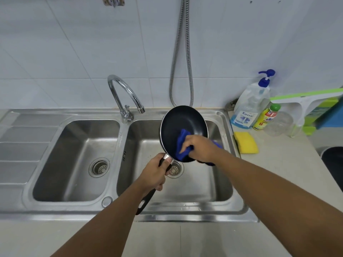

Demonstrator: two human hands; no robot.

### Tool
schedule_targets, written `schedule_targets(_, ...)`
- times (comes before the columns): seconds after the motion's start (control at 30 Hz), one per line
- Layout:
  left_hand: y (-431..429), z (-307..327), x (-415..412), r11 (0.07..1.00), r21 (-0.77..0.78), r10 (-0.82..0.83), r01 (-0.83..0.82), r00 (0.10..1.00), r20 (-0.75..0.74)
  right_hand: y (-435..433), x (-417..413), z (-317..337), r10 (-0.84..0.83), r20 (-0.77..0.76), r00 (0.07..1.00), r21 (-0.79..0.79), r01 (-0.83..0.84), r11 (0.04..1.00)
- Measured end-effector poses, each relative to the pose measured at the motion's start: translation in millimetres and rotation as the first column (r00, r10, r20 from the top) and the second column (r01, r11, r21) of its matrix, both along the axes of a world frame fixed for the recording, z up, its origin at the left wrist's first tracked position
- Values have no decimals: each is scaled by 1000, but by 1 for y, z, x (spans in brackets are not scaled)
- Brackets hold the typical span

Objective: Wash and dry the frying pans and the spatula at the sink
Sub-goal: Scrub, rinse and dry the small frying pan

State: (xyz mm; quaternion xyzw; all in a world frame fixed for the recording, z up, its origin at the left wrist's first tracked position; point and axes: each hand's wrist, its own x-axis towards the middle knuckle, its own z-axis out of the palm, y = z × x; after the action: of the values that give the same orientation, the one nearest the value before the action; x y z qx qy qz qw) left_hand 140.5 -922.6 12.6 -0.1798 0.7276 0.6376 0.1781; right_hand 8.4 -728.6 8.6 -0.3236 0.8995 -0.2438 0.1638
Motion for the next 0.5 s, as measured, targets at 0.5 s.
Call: schedule_targets(0.5, 10, 0, -3, 979, -26, -203, 205, 977, 62, -16, -37, 26, 461, -765, 450, 250, -452, 856)
